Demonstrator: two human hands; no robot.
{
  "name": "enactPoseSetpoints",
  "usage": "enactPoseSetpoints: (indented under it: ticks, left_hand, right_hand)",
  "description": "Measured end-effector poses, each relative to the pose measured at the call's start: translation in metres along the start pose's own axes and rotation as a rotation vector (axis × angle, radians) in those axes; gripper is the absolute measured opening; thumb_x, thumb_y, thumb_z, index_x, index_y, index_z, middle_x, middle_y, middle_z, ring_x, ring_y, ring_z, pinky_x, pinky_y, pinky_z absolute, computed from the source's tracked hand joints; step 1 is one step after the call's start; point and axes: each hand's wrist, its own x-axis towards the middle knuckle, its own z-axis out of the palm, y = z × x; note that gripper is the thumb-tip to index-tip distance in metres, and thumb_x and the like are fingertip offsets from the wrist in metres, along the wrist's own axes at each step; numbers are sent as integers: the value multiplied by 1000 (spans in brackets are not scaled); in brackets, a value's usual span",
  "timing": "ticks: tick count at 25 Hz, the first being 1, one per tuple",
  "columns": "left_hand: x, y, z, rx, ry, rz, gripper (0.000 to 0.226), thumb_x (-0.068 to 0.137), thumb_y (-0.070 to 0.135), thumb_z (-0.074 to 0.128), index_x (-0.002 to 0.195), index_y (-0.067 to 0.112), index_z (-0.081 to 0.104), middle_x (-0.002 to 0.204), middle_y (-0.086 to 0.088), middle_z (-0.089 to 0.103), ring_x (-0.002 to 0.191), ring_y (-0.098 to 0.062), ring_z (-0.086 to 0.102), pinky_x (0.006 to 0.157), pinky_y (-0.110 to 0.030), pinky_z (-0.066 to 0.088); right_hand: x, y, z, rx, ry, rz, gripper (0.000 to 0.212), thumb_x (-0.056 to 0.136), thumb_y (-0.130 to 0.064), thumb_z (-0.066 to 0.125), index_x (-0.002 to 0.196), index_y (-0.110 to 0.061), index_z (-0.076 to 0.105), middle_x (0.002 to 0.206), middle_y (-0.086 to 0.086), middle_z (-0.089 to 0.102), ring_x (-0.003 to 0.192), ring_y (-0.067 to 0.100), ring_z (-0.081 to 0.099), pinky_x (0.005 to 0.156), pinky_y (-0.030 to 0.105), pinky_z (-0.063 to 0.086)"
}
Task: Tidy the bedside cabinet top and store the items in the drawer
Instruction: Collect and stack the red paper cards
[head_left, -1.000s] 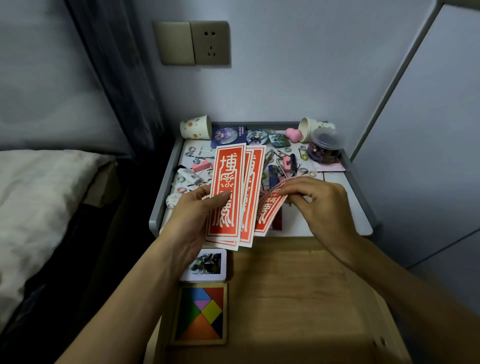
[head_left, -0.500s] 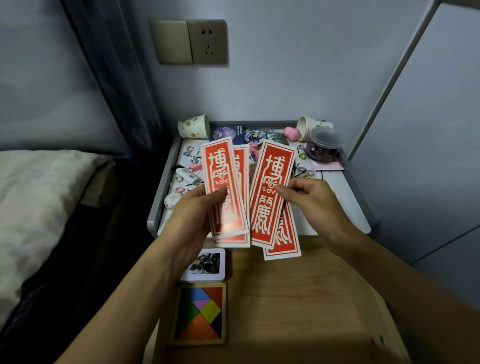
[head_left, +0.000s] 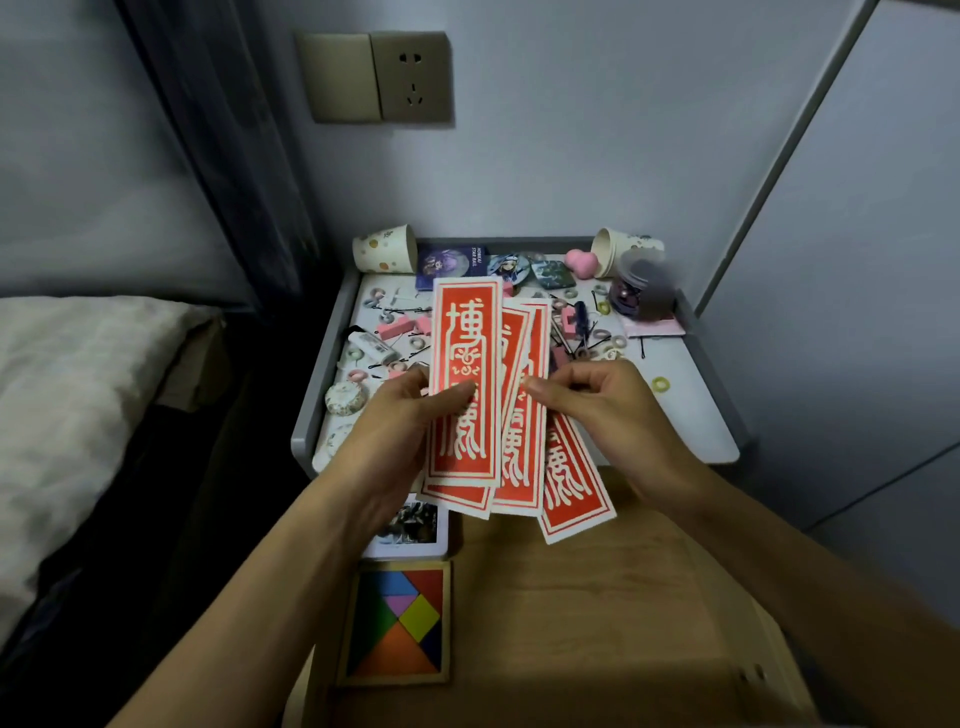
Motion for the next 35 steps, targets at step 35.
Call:
enactPoseSetpoints:
  ticks: [35]
  left_hand:
    - [-4,-15,10,374,23,92,21,97,25,58,118,27,60,99,3,74,80,-12,74,70,-28,58]
  right_hand:
    - [0,13,23,209,196,-96,31,91,-15,64,115,-27,48,111,-8,63,101,9,67,79,29,58]
